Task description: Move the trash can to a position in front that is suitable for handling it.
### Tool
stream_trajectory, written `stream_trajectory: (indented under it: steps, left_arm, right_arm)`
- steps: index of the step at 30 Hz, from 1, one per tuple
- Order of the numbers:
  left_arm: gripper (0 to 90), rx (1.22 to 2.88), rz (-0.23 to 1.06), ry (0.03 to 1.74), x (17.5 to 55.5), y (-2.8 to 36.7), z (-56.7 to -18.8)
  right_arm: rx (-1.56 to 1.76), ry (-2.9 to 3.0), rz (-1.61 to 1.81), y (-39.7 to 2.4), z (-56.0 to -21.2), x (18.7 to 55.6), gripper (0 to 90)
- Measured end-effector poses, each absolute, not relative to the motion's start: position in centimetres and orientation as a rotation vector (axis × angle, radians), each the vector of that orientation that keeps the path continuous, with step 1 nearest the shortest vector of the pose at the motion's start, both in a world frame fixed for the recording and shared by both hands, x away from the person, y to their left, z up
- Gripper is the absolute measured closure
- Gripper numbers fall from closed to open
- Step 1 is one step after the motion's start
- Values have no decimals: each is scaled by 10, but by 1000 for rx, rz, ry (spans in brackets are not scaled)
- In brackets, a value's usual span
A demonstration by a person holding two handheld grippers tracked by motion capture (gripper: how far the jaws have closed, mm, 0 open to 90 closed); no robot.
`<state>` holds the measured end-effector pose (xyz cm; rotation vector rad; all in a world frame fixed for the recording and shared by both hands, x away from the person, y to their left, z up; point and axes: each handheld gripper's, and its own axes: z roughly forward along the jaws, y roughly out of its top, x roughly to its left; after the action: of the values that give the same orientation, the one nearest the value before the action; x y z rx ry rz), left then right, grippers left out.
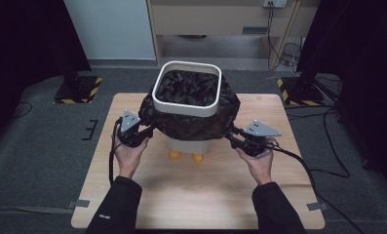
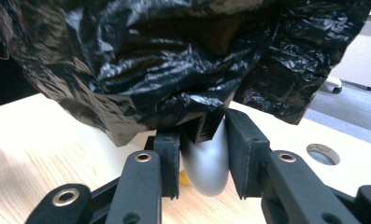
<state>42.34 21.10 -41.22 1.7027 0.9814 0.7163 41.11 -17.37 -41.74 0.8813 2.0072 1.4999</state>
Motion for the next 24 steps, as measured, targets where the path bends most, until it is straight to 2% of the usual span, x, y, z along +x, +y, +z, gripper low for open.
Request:
stream_trajectory:
  steps: [24]
  left_arm:
    - [610,1725,649,978,393,204,-408]
  right_arm:
    - [856,2055,1532,-191,-409,379,679]
